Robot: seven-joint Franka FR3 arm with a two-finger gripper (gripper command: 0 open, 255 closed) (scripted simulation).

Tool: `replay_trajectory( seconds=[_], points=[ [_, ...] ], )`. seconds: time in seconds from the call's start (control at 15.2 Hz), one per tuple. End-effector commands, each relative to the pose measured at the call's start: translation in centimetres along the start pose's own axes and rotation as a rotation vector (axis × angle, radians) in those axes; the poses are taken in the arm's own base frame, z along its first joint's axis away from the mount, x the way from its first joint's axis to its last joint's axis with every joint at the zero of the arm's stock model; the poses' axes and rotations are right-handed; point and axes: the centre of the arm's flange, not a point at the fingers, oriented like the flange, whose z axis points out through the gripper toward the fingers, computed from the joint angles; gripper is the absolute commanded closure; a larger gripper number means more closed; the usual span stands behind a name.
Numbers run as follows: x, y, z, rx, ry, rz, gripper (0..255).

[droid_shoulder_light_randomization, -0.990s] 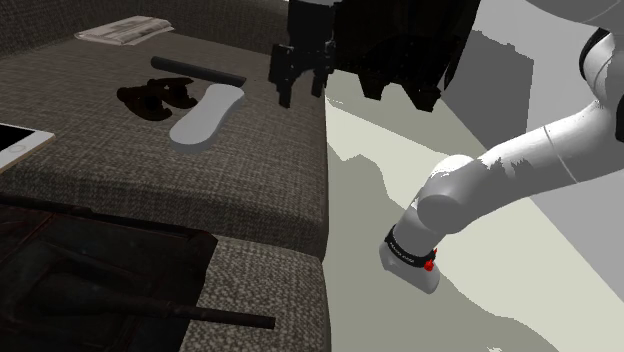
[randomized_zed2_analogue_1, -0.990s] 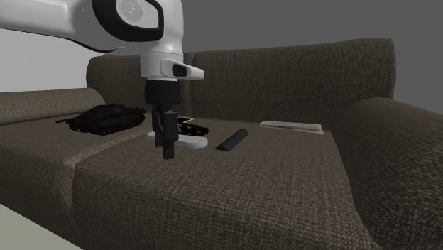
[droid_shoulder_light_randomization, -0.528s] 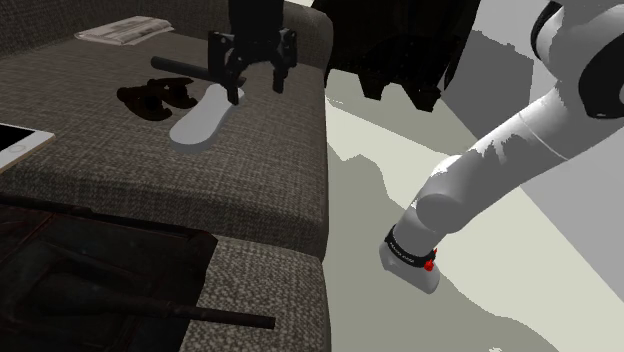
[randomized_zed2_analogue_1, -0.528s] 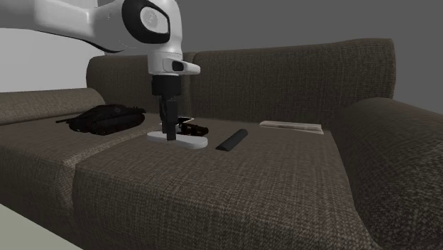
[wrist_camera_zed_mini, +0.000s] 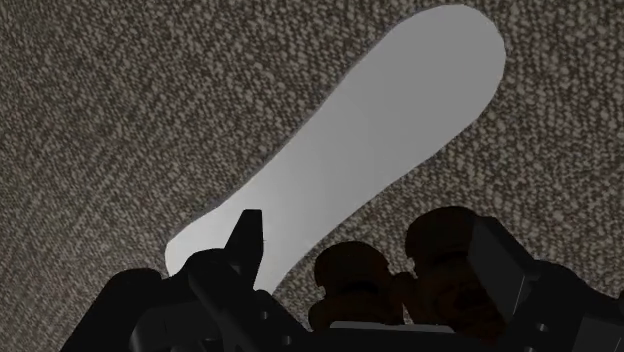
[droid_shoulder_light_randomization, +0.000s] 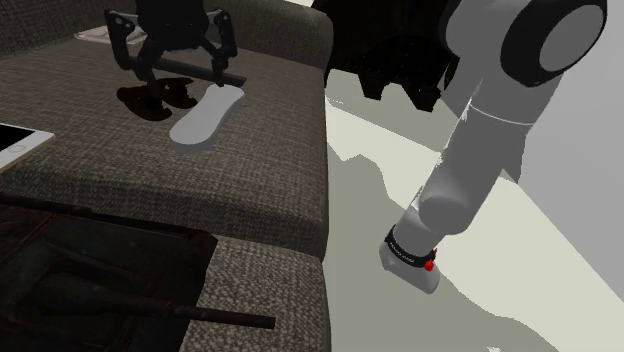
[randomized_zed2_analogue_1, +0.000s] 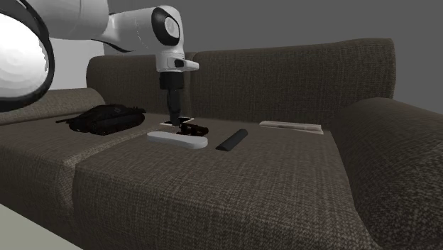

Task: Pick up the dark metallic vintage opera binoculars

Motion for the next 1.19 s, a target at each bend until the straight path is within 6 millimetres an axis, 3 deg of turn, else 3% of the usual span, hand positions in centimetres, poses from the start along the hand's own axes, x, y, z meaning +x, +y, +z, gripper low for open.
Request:
replay_trajectory(
  seconds=[0.0, 0.13, 0.66, 0.79, 0.86, 1.12],
  points=[
    [1.1, -2.4, -0.4, -0.009, 0.007, 0.033, 0],
    [1.9, -5.0, -0.8, -0.017, 0.013, 0.057, 0],
    [1.9, -5.6, 3.1, -0.018, 0.014, 0.058, 0],
    [1.9, -5.6, 3.1, -0.018, 0.014, 0.058, 0],
    [1.9, -5.7, 3.1, -0.018, 0.014, 0.058, 255],
    [1.9, -5.7, 3.1, -0.018, 0.014, 0.058, 255]
  ],
)
